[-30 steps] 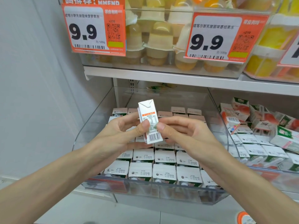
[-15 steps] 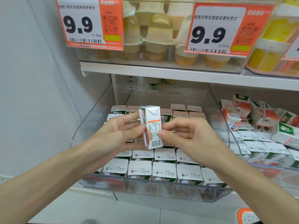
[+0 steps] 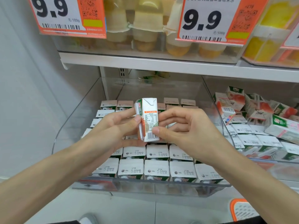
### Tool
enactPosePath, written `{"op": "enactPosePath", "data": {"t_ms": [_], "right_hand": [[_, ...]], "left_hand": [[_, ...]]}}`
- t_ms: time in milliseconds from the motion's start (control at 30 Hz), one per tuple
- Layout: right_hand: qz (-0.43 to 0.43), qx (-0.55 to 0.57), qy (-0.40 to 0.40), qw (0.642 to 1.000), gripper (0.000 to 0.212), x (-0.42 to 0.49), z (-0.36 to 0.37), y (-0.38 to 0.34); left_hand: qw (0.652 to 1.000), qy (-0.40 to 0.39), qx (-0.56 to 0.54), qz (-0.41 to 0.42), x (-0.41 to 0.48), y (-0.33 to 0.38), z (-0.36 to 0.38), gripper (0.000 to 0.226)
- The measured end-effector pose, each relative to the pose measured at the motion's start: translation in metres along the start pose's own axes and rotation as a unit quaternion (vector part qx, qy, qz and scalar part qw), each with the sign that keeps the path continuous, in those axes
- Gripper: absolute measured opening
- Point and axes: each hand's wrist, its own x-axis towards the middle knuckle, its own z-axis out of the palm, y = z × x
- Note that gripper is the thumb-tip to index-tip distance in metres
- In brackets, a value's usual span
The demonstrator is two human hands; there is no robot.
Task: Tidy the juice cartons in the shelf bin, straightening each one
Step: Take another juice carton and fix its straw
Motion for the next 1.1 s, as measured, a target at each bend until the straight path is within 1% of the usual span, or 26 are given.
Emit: {"op": "enactPosePath", "data": {"t_ms": [100,200,333,467,567,667,767,833,933,1000,1100], "right_hand": [[0.007,-0.017,-0.004,1.000,0.019,-0.001,-0.003,-0.001],[0.024,-0.010,-0.010,1.000,0.017,-0.002,-0.008,0.001],[0.027,0.020,-0.008,0.999,0.021,-0.006,-0.014,0.005],[0.021,0.034,-0.001,0.999,0.033,-0.009,-0.012,0.003],[0.020,0.034,0.003,0.999,0.030,-0.012,-0.012,0.000],[0.046,0.059,0.003,0.997,0.025,-0.015,-0.013,0.000],[0.070,0.096,0.020,0.993,0.033,-0.015,-0.013,0.001],[0.087,0.125,0.027,0.988,0.034,-0.013,-0.013,0.001],[0.104,0.148,0.026,0.983,0.027,-0.011,-0.013,0.000],[0.100,0.172,0.016,0.980,0.025,-0.009,-0.010,-0.001],[0.091,0.197,-0.006,0.976,0.020,-0.005,-0.008,-0.001]], "left_hand": [[0.999,-0.032,-0.010,-0.003,0.002,0.001,-0.001,0.037],[0.999,-0.048,0.008,0.008,0.001,0.001,-0.002,0.041],[0.999,-0.030,0.023,0.016,0.002,0.000,0.002,0.043],[0.999,-0.006,0.037,0.020,0.003,-0.002,0.007,0.045],[0.999,0.005,0.046,0.024,0.000,0.001,0.009,0.045],[0.997,-0.011,0.070,0.018,-0.002,0.006,0.009,0.044],[0.996,-0.032,0.085,0.011,-0.004,0.014,0.007,0.040],[0.996,-0.033,0.080,0.003,-0.004,0.020,0.006,0.040],[0.999,-0.026,0.034,-0.011,-0.001,0.026,0.004,0.041],[1.000,-0.009,0.012,-0.011,0.002,0.024,0.005,0.041],[1.000,0.000,0.013,0.003,0.005,0.020,0.009,0.040]]}}
